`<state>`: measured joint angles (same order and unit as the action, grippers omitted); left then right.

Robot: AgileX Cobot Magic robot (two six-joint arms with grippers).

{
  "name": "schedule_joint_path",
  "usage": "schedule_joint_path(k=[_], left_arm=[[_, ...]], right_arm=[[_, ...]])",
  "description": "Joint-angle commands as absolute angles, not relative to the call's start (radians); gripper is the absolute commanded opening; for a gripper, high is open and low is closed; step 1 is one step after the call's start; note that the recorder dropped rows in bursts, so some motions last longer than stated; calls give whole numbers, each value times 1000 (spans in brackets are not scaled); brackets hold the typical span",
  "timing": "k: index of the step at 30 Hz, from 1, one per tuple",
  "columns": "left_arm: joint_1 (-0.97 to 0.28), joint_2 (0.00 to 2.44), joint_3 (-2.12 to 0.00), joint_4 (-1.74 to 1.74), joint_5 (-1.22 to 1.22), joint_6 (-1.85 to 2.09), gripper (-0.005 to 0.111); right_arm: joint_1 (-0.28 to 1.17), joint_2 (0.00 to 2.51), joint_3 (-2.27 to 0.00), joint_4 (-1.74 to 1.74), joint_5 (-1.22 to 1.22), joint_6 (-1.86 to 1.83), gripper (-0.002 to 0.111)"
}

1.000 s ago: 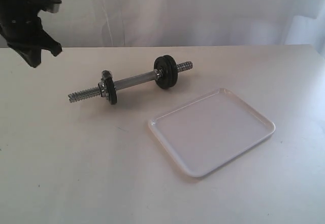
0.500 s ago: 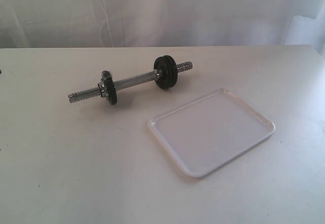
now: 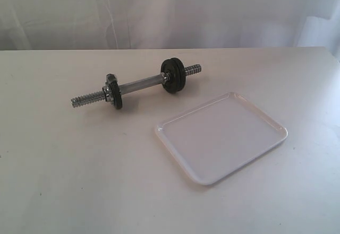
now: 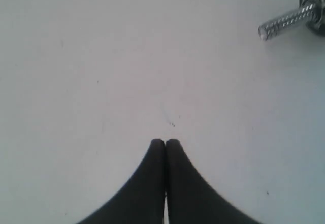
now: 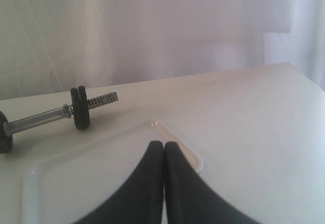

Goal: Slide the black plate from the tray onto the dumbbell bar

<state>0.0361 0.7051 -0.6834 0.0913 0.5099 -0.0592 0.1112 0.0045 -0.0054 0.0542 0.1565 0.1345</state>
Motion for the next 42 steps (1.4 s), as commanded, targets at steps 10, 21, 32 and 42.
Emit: schedule_joint_path(k=[10, 21, 32, 42], left_arm=[[41, 60, -362, 91, 208, -143, 0], [34, 0, -360, 64, 279, -370, 0], [34, 14, 0, 77, -122, -360, 0], [34, 14, 0, 121, 105, -318, 0]], right_arm=[[110, 0, 0, 59, 155, 137, 0], [110, 0, 0, 59, 157, 137, 0], [110, 0, 0, 59, 157, 137, 0], [110, 0, 0, 59, 157, 137, 0]])
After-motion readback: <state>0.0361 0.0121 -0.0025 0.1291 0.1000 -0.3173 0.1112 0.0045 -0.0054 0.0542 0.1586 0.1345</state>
